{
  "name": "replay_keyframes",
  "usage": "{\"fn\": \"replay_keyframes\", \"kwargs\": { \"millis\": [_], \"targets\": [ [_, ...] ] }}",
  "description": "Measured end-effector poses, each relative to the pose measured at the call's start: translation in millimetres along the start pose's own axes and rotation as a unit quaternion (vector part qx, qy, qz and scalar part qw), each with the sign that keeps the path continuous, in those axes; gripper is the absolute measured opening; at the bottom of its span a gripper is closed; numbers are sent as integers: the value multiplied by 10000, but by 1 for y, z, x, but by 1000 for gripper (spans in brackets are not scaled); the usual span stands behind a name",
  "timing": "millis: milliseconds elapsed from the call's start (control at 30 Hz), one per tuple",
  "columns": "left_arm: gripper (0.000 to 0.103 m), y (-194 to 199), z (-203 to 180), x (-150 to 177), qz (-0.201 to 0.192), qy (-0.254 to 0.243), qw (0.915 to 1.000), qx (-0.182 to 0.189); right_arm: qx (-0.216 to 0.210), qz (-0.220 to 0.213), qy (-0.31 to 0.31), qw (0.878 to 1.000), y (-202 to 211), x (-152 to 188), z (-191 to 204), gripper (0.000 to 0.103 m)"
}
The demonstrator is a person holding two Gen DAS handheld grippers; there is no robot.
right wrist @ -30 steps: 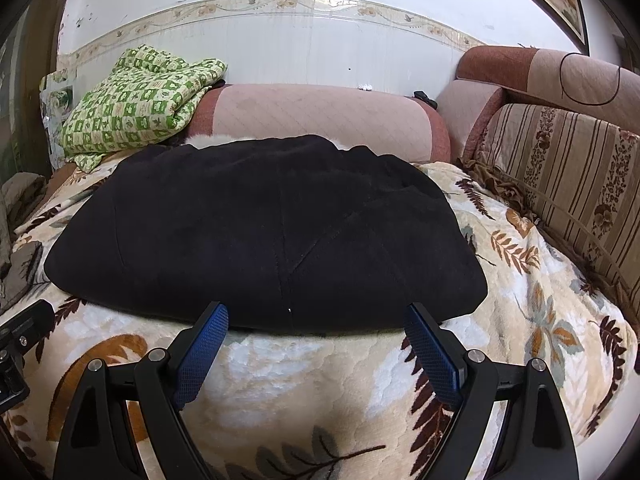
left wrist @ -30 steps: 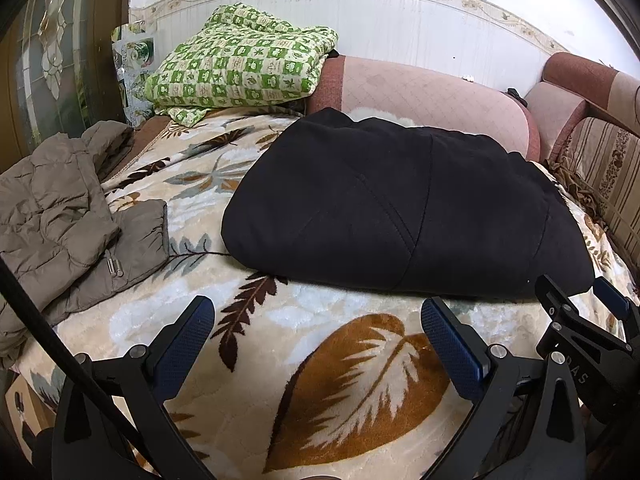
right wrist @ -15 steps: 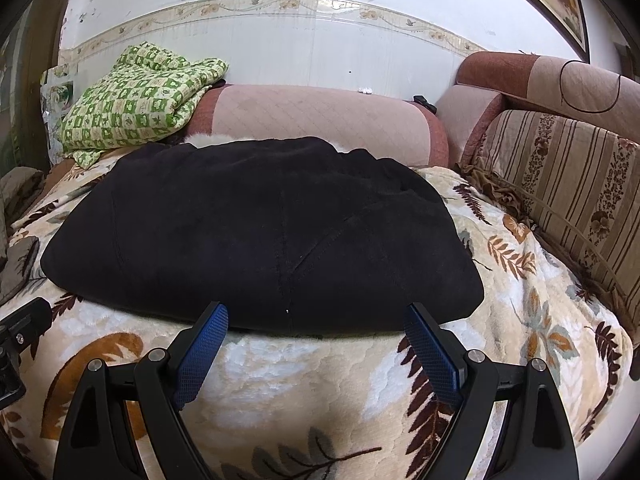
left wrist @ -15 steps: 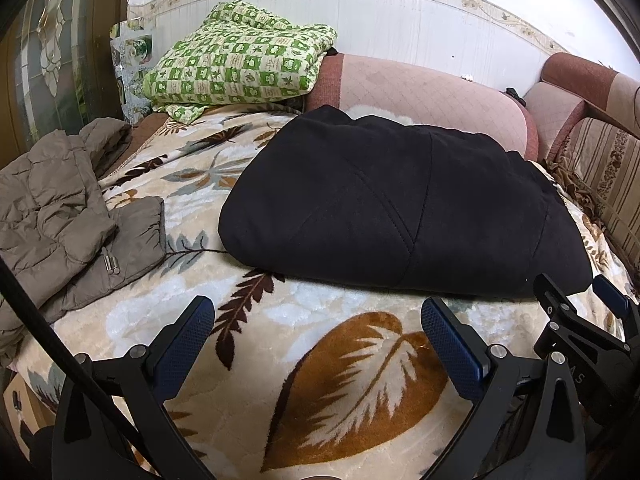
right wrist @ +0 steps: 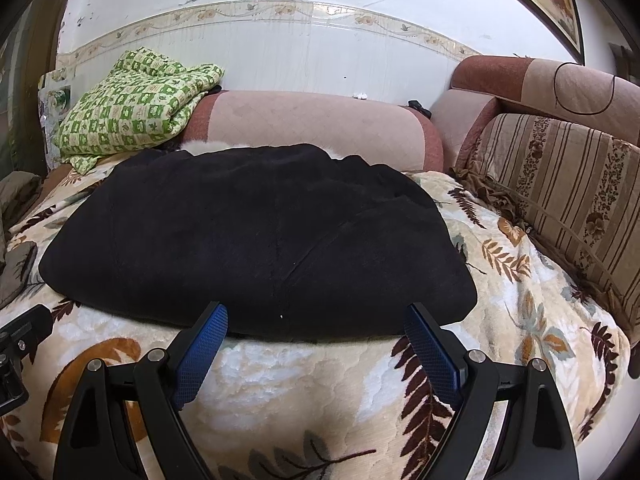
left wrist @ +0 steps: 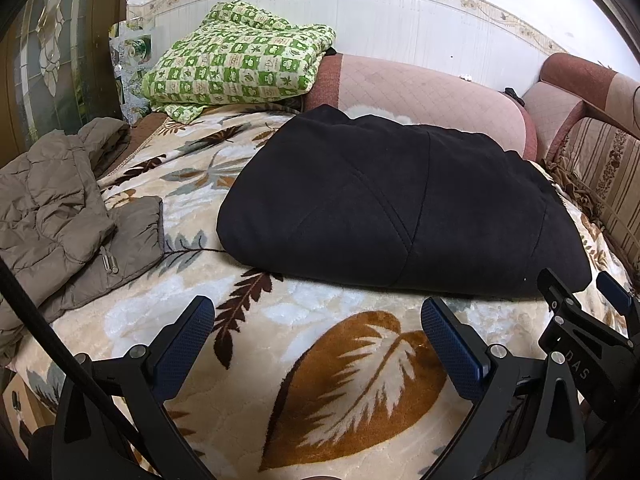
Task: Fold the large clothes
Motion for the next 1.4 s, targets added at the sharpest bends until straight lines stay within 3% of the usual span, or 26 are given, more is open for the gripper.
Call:
{"fn": "replay_keyframes", "kwargs": {
  "millis": [1400],
  "targets": [
    [103, 6, -3, -3, -85, 15, 10000, -10, 215, -14, 22, 9998, -1, -2, -9, 95]
  ]
}}
Point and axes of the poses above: each gripper's, at about its wrist camera, not at the fingertips, and y roughly against the way its jaws point, z to its left, x to its underside, the point moved 10 cm from there along -y, roughly the way its jaws point, and after that the axes turned 1 degree about x, right-handed, at the moved point
